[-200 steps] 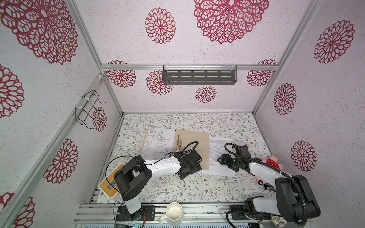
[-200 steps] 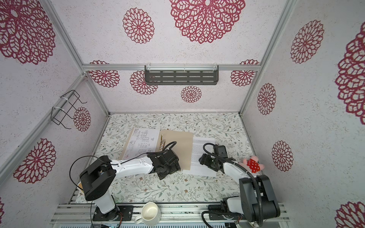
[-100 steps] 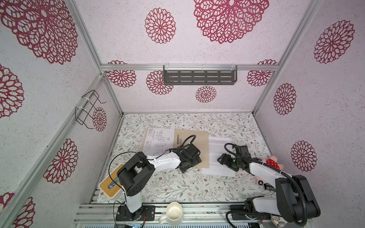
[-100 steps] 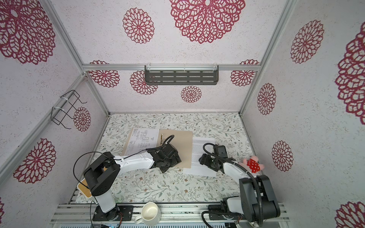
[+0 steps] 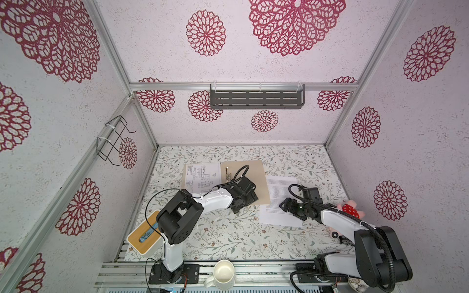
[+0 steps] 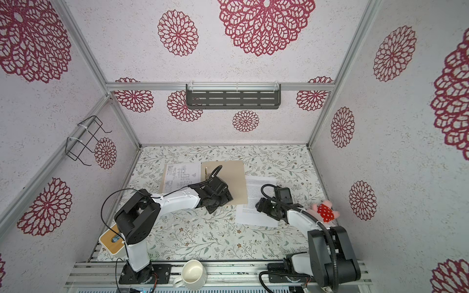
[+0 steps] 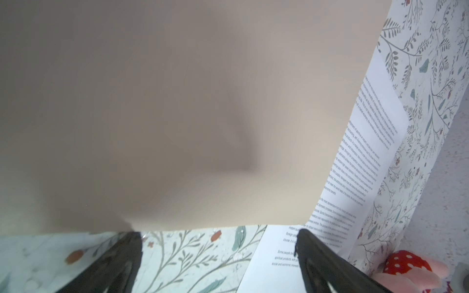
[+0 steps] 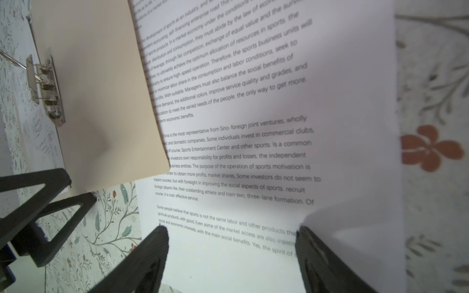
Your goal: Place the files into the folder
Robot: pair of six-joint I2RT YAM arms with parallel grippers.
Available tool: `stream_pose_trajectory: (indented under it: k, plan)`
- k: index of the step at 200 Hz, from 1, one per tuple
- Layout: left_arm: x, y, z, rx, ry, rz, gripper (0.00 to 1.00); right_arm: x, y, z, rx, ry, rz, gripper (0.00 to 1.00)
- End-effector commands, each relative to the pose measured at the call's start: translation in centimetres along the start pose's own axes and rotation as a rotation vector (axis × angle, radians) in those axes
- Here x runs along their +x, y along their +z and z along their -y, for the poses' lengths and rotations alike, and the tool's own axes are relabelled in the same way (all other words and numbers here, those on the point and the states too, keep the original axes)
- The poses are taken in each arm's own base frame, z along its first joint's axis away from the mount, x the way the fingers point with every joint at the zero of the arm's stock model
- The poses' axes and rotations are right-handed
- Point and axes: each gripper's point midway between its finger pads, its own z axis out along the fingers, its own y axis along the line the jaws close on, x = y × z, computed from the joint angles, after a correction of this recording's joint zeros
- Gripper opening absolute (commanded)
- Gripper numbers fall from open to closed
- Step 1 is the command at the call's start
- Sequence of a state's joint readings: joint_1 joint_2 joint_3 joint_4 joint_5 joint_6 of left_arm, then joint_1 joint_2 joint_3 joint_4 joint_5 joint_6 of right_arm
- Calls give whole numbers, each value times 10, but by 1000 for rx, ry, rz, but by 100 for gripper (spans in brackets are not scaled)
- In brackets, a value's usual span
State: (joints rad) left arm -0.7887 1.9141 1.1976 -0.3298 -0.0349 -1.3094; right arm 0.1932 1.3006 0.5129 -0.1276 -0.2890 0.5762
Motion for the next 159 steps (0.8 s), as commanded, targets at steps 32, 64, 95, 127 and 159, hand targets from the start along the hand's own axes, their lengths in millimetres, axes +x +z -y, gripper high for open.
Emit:
stream_pose_trajectory:
  k: [32, 64, 95, 127, 159]
  plan:
    - [22, -3, 5, -14, 39, -38, 98, 17, -14, 27, 141, 19, -50, 89]
    - [45, -7, 30, 9, 99, -69, 98, -17, -30, 12, 127, -10, 44, 95]
    - [65, -2, 42, -16, 154, -84, 98, -41, -40, 12, 137, -34, 86, 97]
    - [77, 5, 52, -2, 168, -106, 98, -57, -39, 26, 174, -39, 106, 99]
    - [82, 11, 57, -5, 189, -123, 98, -70, -36, 43, 217, -39, 117, 99]
